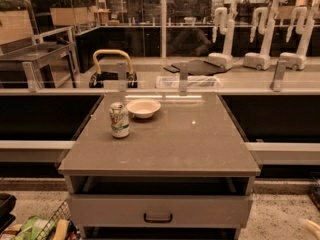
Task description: Pick water bottle from bottom drawer and place on counter
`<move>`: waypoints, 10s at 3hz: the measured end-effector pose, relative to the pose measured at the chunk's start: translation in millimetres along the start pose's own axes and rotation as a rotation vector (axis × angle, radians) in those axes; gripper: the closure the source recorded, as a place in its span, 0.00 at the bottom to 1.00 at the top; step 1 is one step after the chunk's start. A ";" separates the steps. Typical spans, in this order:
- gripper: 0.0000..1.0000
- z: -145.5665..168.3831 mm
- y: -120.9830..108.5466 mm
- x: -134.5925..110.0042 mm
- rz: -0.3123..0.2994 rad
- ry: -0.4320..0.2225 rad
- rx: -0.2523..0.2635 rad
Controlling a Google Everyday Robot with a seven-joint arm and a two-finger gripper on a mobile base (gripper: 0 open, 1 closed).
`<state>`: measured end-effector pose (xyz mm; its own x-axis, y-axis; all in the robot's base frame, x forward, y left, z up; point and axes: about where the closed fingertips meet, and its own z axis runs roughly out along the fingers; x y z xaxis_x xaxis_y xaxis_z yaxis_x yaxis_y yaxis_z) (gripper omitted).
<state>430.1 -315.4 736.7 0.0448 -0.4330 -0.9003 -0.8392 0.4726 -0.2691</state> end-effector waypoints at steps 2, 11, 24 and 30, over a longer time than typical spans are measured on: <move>0.00 133.0 42.6 107.1 0.062 -0.052 -0.092; 1.00 434.5 184.1 350.8 0.348 -0.130 -0.313; 1.00 135.5 -31.7 -203.6 0.337 -0.239 0.012; 1.00 205.2 -259.9 -287.8 0.439 -0.167 0.212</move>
Offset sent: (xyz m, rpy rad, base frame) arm 0.0674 0.1191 -0.2805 0.1431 0.1315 0.0892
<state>746.5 -156.1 995.5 -0.1865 -0.0388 -0.9817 -0.6707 0.7351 0.0984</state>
